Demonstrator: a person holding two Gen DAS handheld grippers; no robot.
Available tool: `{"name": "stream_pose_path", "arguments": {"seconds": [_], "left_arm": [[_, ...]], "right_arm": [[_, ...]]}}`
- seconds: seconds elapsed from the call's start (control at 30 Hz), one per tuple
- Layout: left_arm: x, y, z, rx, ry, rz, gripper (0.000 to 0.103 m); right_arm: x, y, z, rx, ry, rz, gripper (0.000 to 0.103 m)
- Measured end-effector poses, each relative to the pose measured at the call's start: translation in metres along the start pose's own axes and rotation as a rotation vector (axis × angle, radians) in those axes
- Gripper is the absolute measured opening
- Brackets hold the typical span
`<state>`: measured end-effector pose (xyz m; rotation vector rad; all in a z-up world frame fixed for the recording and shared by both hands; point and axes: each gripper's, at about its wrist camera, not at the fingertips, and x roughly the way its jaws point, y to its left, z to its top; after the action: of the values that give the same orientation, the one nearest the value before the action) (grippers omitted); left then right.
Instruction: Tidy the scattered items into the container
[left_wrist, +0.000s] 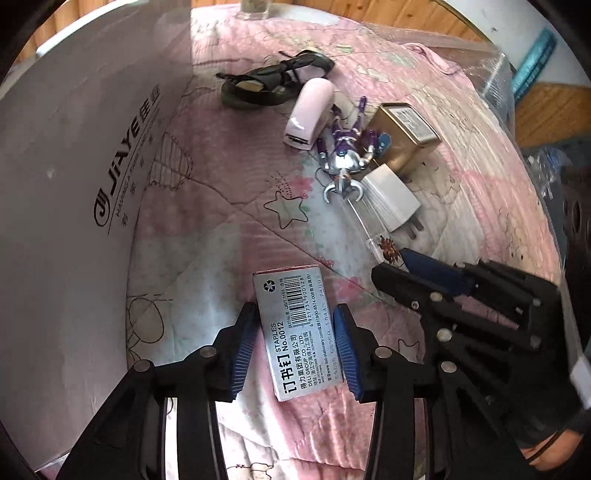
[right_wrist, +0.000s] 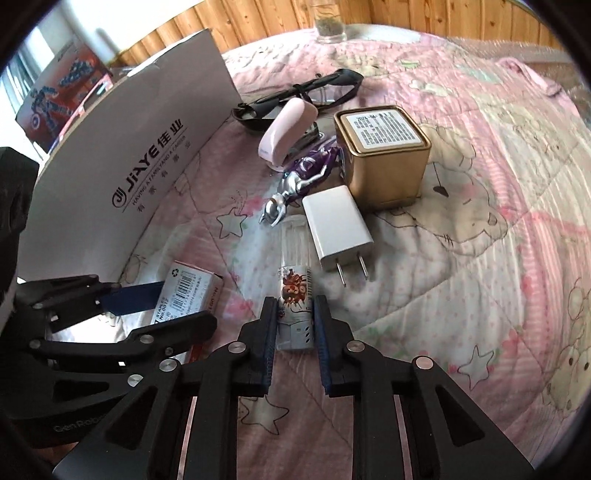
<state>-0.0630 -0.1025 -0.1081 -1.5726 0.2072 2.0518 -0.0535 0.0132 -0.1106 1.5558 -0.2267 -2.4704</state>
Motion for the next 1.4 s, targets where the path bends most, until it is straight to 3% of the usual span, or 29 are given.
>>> {"name": "stream_pose_path", "arguments": {"seconds": [0.57, 1.4], "left_arm": [[-0.040, -0.010, -0.006, 0.039, -0.054, 0.017, 0.041], [-0.095, -0.016, -0.012, 0.049, -0.176, -0.046, 0.041]], "right_arm": [[-0.023, 0.002, -0.018, 0.052, 0.023, 0.022, 0.020], [-0.060, 0.041, -0.031, -0.011, -0.005, -0.003, 0.020]]}}
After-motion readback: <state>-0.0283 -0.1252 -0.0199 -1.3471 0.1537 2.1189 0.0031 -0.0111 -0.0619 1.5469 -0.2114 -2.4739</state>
